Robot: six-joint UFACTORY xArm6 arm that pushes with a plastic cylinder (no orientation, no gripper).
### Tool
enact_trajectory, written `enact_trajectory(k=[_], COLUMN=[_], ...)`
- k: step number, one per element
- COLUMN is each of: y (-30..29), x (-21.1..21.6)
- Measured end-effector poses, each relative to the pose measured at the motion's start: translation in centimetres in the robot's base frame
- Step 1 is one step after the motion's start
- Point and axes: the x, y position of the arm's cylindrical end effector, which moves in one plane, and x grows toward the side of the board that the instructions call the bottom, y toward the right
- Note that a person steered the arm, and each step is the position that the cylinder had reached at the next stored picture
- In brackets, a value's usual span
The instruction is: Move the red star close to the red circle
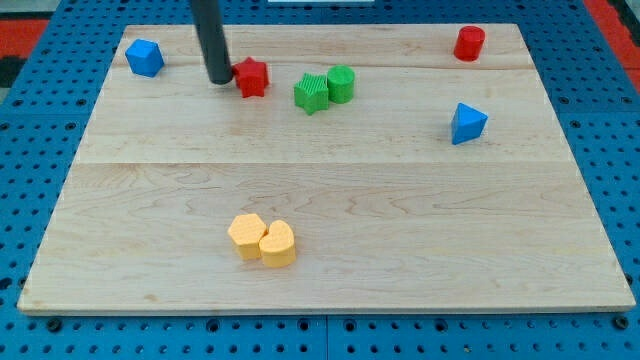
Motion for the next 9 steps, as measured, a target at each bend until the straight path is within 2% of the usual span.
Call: enact_trajectory(k=[1, 2, 3, 5, 8, 9], y=[3.5, 0.3, 0.6, 7.5, 18.3, 19.3], x=[-0.9, 0.4, 2.8, -1.0, -1.9, -1.7])
